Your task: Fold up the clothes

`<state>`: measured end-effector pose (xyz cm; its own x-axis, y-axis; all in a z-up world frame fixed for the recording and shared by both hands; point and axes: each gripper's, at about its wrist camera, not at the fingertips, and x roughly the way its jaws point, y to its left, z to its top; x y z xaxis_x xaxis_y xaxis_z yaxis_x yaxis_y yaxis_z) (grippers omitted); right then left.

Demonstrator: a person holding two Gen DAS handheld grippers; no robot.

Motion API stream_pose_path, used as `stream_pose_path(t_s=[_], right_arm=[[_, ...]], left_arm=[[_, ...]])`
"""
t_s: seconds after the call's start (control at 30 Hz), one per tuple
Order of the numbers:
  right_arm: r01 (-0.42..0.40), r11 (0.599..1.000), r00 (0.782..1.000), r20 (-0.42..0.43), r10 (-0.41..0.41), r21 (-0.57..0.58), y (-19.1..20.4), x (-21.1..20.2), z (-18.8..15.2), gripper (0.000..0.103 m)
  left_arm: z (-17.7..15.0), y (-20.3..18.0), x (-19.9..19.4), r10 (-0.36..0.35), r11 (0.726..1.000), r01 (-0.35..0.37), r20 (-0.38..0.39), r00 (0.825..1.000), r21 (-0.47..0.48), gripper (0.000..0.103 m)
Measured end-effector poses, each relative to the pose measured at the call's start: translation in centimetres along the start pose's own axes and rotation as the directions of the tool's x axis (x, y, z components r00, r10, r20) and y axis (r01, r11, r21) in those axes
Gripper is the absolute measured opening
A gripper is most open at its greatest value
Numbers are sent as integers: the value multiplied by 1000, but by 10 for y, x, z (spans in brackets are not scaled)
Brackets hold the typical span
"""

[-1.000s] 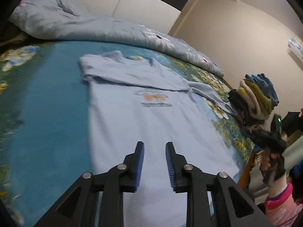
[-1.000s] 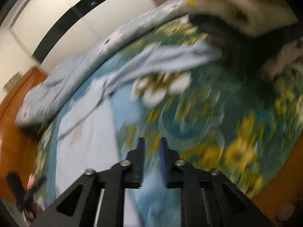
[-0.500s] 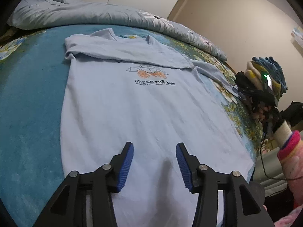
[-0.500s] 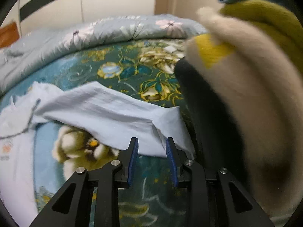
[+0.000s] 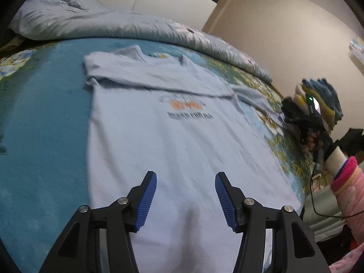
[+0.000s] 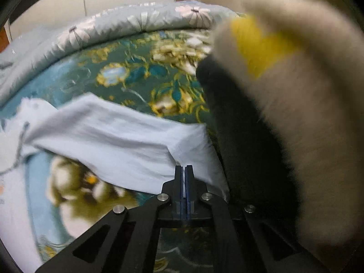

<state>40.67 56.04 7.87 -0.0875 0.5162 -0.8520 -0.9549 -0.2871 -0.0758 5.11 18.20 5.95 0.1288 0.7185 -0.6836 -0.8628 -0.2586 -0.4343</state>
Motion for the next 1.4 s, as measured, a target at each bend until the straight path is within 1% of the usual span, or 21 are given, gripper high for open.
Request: stream_pose_path(t_s=[0.13,0.23,0.27,0.3,0.33,0.37,0.4,0.5,0.57,0.67,0.73,0.83,0.9,0.93,1.0,1.1,1.2,1.3,1.33,1.37,1.4], right_arm=[[-69,998,996,49,69,6,9,-41,15,1],[-16,997,999,48,20,-71,27,-50,23,1],[-1,997,999,37,4,-81,28,-44,21,1],[14,996,1000,25,-12,-90,28,-38,19,4],[29,995,1000,13,-28,-99,29,-31,17,12],[44,993,999,2,-44,-109,30,-25,15,17],[59,991,998,-9,-60,-119,31,-19,13,26],[110,984,992,-39,-117,-138,31,-1,8,28],[115,986,990,-63,-123,-117,22,12,7,30],[142,984,986,-73,-151,-111,14,21,5,34],[142,984,986,-78,-150,-103,11,27,4,36],[147,983,985,-71,-154,-107,10,29,2,36],[153,983,983,-83,-162,-106,10,31,4,34],[165,981,981,-91,-174,-97,9,30,6,21],[195,978,973,-115,-203,-74,6,32,10,6],[201,979,970,-133,-203,-34,3,26,15,4],[134,991,986,-101,-131,17,8,-1,20,4],[-16,999,1000,-15,16,29,27,-52,30,4],[-91,995,996,16,91,28,38,-70,35,4],[-167,986,985,46,165,24,48,-88,40,4],[-241,970,968,76,239,18,59,-106,44,4]], left_arm=[[18,38,-17,33,996,-26,82,996,-85,61],[26,60,-20,20,985,1,119,993,-171,62],[29,66,-21,15,981,11,129,991,-195,62],[28,68,-20,4,979,23,130,991,-202,64],[28,69,-18,-4,978,31,129,992,-205,65],[27,69,-16,1,980,22,117,993,-196,65],[27,68,-13,7,982,13,107,994,-186,65],[28,65,-6,31,987,-15,102,994,-161,65],[29,63,-2,48,989,-33,98,994,-144,66],[31,61,5,72,991,-61,93,993,-118,69],[31,59,10,86,992,-77,89,992,-101,70],[28,61,21,84,992,-79,57,995,-94,70],[26,61,22,86,993,-81,60,994,-88,71],[25,60,22,84,993,-78,64,994,-85,73],[23,61,22,70,994,-65,69,995,-83,75],[23,66,21,32,994,-23,84,996,-104,76],[23,75,20,-18,989,33,101,995,-147,76],[23,79,18,-48,983,67,114,992,-171,76],[23,77,19,-42,984,61,114,993,-165,76],[23,76,19,-39,985,57,113,993,-161,77],[22,76,19,-40,985,58,114,993,-160,77]])
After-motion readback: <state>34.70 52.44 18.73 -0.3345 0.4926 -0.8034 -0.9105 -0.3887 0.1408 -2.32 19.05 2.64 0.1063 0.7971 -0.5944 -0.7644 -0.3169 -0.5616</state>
